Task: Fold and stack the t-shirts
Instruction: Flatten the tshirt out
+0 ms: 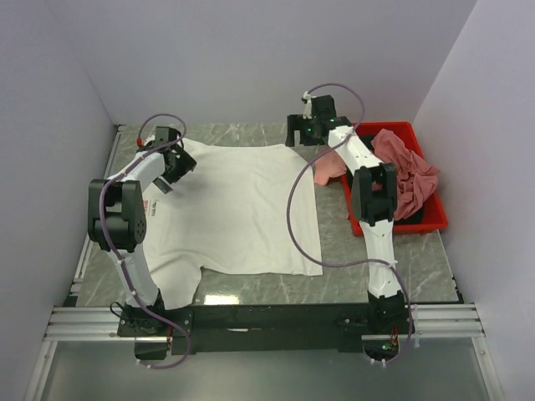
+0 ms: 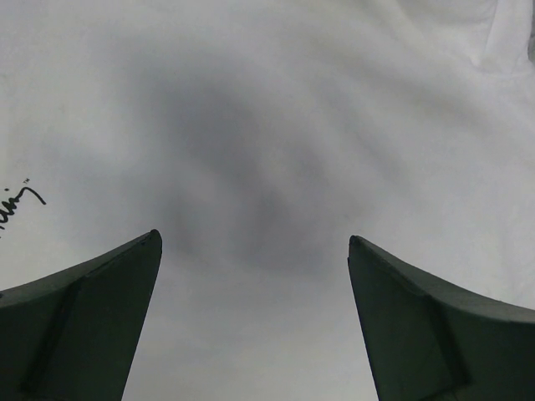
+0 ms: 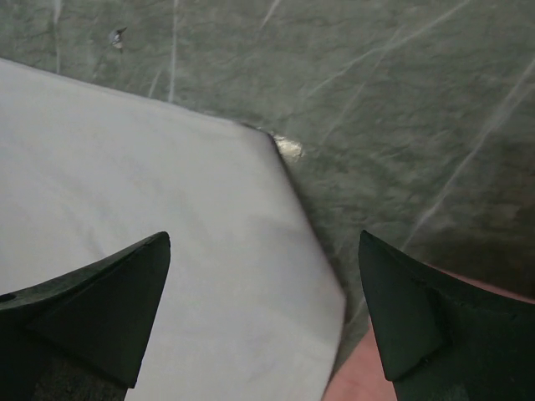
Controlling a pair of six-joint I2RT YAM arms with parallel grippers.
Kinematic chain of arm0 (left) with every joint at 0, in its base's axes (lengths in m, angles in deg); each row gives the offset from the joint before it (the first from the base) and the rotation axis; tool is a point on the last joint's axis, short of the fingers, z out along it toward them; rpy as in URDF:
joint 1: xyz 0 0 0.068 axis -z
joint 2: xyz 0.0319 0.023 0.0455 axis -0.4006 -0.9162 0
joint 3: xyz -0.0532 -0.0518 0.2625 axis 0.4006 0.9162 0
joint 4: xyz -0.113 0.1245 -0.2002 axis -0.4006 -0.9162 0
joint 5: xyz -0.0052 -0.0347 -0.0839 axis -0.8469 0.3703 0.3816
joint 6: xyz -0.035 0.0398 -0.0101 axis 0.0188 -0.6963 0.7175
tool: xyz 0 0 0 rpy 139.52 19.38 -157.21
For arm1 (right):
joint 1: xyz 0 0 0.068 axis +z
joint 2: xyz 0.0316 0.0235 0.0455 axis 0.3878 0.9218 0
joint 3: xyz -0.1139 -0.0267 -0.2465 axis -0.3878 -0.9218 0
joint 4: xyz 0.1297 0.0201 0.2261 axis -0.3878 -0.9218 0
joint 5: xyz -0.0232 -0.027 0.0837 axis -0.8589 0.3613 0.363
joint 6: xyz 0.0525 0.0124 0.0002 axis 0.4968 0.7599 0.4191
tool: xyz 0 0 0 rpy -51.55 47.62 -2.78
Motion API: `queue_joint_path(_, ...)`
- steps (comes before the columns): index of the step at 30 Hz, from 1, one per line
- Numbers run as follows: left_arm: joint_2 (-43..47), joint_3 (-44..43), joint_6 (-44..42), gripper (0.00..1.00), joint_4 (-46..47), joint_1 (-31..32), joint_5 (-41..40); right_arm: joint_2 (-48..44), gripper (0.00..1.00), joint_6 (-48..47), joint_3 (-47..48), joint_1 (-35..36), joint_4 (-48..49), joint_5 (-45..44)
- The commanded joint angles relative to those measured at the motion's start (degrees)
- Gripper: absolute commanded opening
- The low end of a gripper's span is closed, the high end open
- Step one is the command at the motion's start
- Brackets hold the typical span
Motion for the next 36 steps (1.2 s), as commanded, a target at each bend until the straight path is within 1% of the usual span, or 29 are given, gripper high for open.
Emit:
queue_joint_path(1, -1.80, 0.09, -2.73, 1.00, 0.53, -0.21, -0.80, 2.96, 1.00, -6.78, 6.48, -2.90, -3.11, 8.59)
queue_joint_path(2, -2.15, 0.35, -2.99, 1.00, 0.71, -0.21, -0.62, 4.02, 0.99, -6.61, 9.73, -3.35, -4.09, 10.27)
queue_joint_path(5, -3.12, 1.14, -2.91, 0.99, 1.15, -0.21, 0.26, 5.87, 0.99, -3.89, 11.34, -4.75, -5.07, 9.84)
queue_joint_path(8, -2.86, 2.63, -2.65, 1.00, 2.29, -0.21, 1.31, 5.09, 0.98, -1.60, 8.10, -5.46, -4.54, 10.55)
queue_joint_path(13, -2.07, 4.04, -2.64, 1.00, 3.08, -0.21, 2.19, 5.70, 0.98, 0.77, 5.63, -5.46, -7.88, 10.02)
queue_joint_path(17, -1.71, 4.04, -2.82, 0.99, 2.73, -0.21, 2.02, 7.28, 0.98, 2.36, 5.98, -5.46, -9.81, 9.93)
queue_joint_path(19, -1.54, 4.39, -3.08, 0.99, 3.08, -0.21, 2.36, 7.98, 0.97, 3.50, 6.15, -5.46, -10.95, 8.09)
queue_joint_path(23, -1.01, 6.50, -2.99, 0.99, 3.26, -0.21, 1.93, 9.38, 0.97, 4.38, 6.77, -5.46, -12.54, 7.47)
queue_joint_path(26, -0.75, 6.94, -2.64, 0.99, 3.35, -0.21, 1.84, 9.74, 0.94, 4.38, 6.68, -5.11, -13.59, 7.56)
queue_joint_path(28, -0.66, 6.95, -2.64, 0.99, 3.26, -0.21, 1.84, 10.00, 0.88, 4.12, 6.51, -4.93, -13.68, 8.08)
queue_joint_path(29, -0.66, 6.77, -2.73, 0.99, 3.09, -0.21, 1.75, 10.00, 0.83, 3.77, 6.59, -4.85, -13.77, 9.39)
queue_joint_path(30, -0.66, 6.60, -2.64, 0.99, 3.00, -0.21, 1.67, 10.09, 0.71, 3.42, 6.77, -4.76, -13.59, 9.84)
queue_joint_path(32, -0.48, 6.59, -2.82, 0.99, 2.91, -0.21, 1.75, 9.74, 0.59, 2.63, 6.51, -4.41, -13.33, 9.93)
queue_joint_path(33, -0.31, 6.59, -2.91, 0.99, 3.08, -0.21, 1.84, 9.04, 0.49, 2.27, 6.16, -4.32, -12.72, 10.11)
queue_joint_path(35, 0.04, 6.77, -2.91, 0.99, 3.09, -0.21, 1.67, 7.82, 0.37, 1.22, 5.37, -3.97, -12.10, 9.93)
queue_joint_path(36, 0.31, 6.86, -3.08, 0.99, 3.09, -0.21, 1.66, 7.46, 0.26, 0.87, 5.28, -3.53, -11.40, 8.80)
